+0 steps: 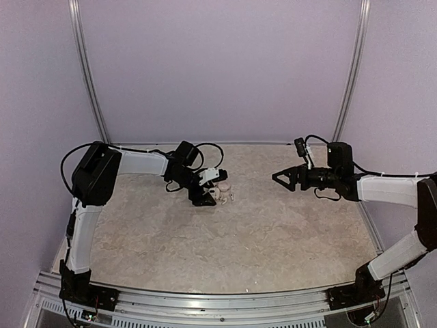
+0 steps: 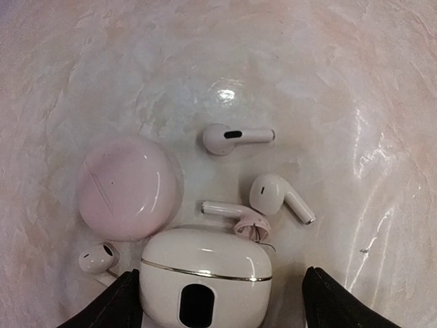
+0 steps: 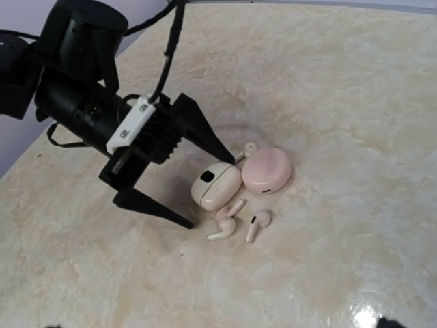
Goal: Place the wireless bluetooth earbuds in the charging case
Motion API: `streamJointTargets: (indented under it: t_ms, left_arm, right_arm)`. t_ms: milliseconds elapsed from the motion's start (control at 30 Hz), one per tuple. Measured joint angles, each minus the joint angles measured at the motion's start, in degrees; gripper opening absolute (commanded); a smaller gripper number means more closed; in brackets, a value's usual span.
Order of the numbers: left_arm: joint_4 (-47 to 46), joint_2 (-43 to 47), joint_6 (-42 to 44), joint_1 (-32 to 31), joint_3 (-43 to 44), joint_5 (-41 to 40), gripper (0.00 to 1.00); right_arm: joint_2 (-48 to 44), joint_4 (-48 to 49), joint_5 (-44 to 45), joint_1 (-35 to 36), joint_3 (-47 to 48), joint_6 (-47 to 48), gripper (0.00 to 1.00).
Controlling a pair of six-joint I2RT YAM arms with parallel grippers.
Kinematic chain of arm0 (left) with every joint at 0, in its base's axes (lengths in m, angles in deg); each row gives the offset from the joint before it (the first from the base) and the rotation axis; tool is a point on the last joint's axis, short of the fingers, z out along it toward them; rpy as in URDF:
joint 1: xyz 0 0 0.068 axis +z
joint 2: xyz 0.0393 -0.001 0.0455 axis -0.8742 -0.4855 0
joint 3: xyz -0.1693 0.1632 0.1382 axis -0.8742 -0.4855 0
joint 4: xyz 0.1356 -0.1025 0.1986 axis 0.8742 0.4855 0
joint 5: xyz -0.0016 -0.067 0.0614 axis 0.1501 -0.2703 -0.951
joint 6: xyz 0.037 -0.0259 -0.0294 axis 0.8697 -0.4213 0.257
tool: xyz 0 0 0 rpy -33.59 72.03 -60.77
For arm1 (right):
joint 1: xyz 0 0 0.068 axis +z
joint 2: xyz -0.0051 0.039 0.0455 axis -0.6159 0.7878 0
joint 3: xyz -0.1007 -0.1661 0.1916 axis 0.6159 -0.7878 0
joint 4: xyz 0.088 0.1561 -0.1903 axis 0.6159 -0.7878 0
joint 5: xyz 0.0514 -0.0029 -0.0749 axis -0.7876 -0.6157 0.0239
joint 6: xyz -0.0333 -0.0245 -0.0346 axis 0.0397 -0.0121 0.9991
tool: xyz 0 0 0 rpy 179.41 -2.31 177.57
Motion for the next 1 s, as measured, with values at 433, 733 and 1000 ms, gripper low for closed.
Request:
streamJointTargets:
  t_ms: [433,733,1000]
  left_arm:
    - [-0.1,0.0,-0.2,-1.2,-0.1,-0.7,0.48]
    - [-2.8,9.1,-10.6,-1.5,-12.8,-4.8,0.46]
    - [-7.3,22.4,-30.9,-8.3,-25.4,-16.9,0.49]
  right_arm:
    - [0.0,1.5,-1.1,0.0,-0.3,-1.5,0.99]
    - [0.0,3.5,-1.7,-0.1,-1.7,-3.5,0.99]
    - [-0.1,5.5,-2.3,-0.1,-2.7,-6.2,0.99]
